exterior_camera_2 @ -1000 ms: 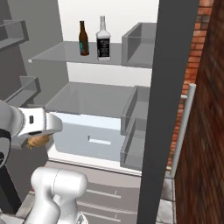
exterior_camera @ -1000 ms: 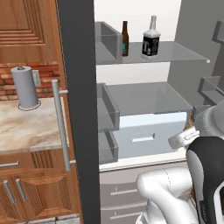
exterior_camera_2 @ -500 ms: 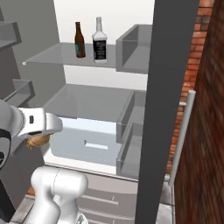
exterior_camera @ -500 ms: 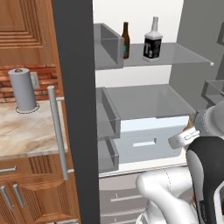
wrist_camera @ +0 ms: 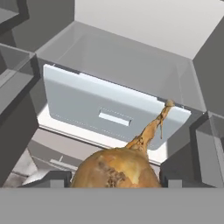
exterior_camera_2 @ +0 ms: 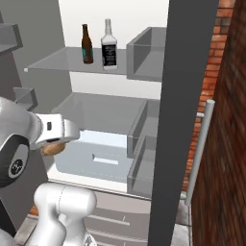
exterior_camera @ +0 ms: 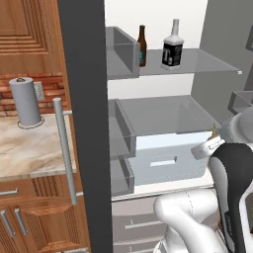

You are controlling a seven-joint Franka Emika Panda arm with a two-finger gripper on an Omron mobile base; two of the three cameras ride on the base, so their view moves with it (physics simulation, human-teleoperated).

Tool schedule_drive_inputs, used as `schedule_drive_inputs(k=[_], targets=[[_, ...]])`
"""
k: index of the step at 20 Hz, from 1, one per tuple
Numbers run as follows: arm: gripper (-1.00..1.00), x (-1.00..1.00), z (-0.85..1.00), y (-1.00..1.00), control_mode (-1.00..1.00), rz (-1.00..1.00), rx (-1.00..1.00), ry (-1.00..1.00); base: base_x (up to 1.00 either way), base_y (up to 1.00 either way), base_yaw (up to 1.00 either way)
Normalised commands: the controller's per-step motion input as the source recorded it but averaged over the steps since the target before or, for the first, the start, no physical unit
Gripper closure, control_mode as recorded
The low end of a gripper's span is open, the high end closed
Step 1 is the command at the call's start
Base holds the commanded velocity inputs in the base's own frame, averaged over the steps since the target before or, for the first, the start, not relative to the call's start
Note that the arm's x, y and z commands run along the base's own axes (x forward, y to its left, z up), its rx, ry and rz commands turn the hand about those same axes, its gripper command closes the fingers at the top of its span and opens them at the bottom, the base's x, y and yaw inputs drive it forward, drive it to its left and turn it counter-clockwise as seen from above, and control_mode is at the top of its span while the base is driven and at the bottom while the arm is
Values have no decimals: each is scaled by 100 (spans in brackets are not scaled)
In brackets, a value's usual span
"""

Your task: Place the beer and liquor on the top shelf of the fridge to keep them out of children's reach, and place the onion on lower shelves for easy access.

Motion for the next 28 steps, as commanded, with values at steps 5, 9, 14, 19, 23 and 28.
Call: schedule_drive_inputs(k=[5,9,14,19,23,28], targets=[[100,49,-12,-15,-100,0,2,-2,0,0,0],[100,52,-20,0,-100,0,0,-7,0,0,0],[100,45,-23,0,-100,0,0,-10,0,0,0],[100,48,-25,0,-100,0,0,-9,0,0,0],[100,53,-21,0,-100,0,0,-4,0,0,0],[100,47,-14,0,-100,0,1,-1,0,0,0]])
